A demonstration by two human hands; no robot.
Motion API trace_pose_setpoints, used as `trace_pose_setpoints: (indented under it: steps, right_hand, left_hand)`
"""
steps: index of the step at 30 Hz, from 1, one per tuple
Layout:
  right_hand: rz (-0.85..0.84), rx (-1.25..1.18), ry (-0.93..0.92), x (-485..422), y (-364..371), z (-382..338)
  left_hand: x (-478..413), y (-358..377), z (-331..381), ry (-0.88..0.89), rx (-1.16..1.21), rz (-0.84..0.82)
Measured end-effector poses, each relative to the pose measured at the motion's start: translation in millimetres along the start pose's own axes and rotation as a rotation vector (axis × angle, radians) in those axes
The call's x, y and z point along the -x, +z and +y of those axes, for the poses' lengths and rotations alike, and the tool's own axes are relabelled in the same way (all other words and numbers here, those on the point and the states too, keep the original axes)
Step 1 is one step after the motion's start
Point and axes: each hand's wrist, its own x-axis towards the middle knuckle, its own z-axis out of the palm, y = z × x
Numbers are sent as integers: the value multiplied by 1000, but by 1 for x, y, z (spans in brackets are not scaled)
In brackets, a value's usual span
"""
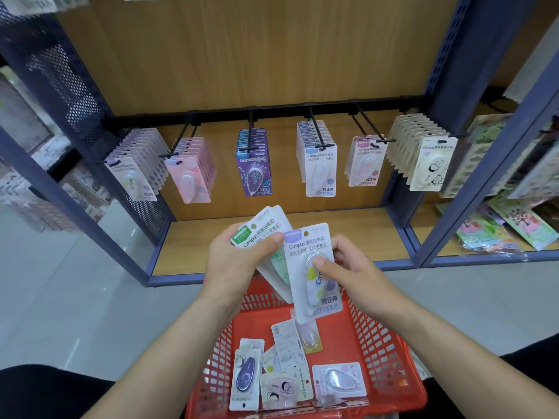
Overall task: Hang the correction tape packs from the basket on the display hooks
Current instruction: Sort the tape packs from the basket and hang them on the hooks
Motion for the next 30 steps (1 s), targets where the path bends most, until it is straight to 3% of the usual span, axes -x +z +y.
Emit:
trace_pose_setpoints:
  steps: [11, 19, 30]
  right_hand:
    - [122, -235, 17, -2, 15, 3]
    - [283, -331, 17, -3, 15, -9]
    - [305, -281, -26, 13, -1, -28]
  left_hand:
    - [-6, 4, -2, -37, 49, -174]
    - [0, 13, 3, 17, -6, -60]
    - [18, 38, 24, 3, -14, -131]
